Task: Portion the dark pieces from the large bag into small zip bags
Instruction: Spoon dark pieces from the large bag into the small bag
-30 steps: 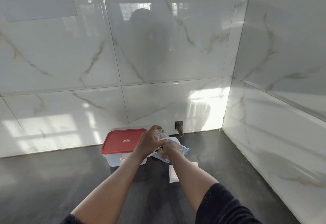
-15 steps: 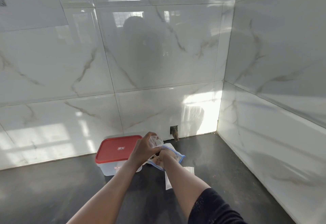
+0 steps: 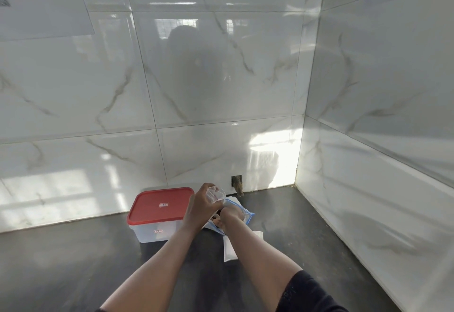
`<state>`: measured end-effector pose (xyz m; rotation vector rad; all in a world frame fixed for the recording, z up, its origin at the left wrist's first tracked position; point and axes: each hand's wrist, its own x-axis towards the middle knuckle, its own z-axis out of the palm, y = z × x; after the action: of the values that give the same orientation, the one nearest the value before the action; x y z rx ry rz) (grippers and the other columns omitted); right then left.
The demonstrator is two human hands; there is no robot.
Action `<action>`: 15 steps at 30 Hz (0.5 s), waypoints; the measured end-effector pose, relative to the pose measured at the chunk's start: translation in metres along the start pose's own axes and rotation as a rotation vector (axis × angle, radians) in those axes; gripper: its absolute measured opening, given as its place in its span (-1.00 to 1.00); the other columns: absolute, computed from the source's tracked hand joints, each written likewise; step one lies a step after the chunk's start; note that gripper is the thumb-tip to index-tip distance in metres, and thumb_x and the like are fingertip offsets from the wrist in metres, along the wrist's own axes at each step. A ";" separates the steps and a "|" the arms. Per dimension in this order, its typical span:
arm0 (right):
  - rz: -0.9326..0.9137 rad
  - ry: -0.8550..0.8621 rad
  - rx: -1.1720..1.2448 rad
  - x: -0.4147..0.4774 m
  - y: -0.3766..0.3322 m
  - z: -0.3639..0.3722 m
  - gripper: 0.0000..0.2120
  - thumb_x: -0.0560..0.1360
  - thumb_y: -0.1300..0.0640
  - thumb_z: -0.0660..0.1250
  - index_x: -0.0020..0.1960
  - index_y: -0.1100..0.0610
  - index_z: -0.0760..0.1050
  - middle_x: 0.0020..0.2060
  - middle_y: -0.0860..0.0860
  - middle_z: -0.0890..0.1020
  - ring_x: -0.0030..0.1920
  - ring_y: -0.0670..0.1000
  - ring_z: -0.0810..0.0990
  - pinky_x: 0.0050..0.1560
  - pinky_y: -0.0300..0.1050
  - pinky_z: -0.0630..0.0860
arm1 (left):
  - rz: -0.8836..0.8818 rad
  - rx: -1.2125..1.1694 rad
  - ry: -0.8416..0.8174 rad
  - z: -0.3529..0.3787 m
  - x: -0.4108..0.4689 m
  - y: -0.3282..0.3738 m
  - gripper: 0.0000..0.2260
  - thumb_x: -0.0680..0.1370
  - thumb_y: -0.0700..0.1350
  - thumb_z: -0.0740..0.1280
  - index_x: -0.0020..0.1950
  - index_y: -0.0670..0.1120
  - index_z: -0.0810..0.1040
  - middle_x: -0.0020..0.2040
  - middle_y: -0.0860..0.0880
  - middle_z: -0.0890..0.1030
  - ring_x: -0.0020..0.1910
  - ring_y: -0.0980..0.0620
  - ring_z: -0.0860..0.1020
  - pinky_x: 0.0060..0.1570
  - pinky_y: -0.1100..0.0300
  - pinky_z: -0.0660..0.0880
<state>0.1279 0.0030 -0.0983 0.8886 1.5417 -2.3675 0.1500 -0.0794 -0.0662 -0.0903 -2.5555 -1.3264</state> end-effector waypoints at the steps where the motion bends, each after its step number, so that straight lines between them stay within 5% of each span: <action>1: 0.010 0.006 -0.001 -0.002 -0.001 0.000 -0.91 0.53 0.33 0.21 -0.03 0.27 0.49 -0.17 0.18 0.59 -0.22 0.15 0.59 -0.41 -0.11 0.53 | -0.006 -0.013 0.009 0.001 -0.001 0.001 -0.64 0.37 -0.14 0.47 0.15 -0.07 0.52 -0.12 0.04 0.59 -0.10 0.02 0.54 -0.14 0.31 0.34; 5: -0.031 0.030 0.005 -0.012 -0.006 -0.010 -0.91 0.50 0.34 0.21 -0.11 0.26 0.49 -0.31 0.16 0.56 -0.40 0.11 0.54 -0.60 -0.22 0.45 | -0.026 -0.043 0.034 0.004 -0.005 0.005 -0.63 0.38 -0.14 0.47 0.16 -0.09 0.51 -0.09 0.01 0.60 -0.12 0.04 0.52 -0.13 0.31 0.35; 9: -0.143 -0.080 -0.087 -0.037 -0.012 -0.024 -0.89 0.60 0.28 0.14 0.07 0.15 0.40 -0.20 0.02 0.50 -0.27 -0.03 0.54 -0.55 -0.33 0.53 | -0.043 -0.041 0.046 0.006 -0.004 0.006 -0.58 0.38 -0.15 0.48 0.20 -0.11 0.49 -0.01 -0.05 0.62 -0.13 0.04 0.49 -0.17 0.37 0.30; 12: -0.222 0.018 -0.309 -0.038 -0.015 -0.032 -0.72 0.56 0.26 0.22 0.25 0.31 0.43 0.03 0.15 0.60 -0.13 0.05 0.62 -0.31 -0.31 0.58 | -0.048 -0.060 0.028 0.007 -0.006 0.010 -0.53 0.38 -0.16 0.48 0.24 -0.11 0.44 -0.04 -0.02 0.56 -0.10 0.05 0.47 -0.15 0.34 0.30; 15: -0.315 0.197 -0.450 -0.035 -0.018 -0.041 -0.78 0.37 0.26 0.31 -0.02 0.28 0.61 -0.06 0.20 0.67 0.00 0.17 0.65 0.00 -0.07 0.61 | -0.047 -0.091 0.017 0.007 -0.010 0.011 -0.47 0.36 -0.18 0.49 0.27 -0.11 0.38 -0.02 -0.05 0.55 -0.07 0.01 0.48 -0.13 0.30 0.32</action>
<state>0.1640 0.0415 -0.0761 0.8381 2.3205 -2.0144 0.1603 -0.0667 -0.0641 -0.0366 -2.4969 -1.4548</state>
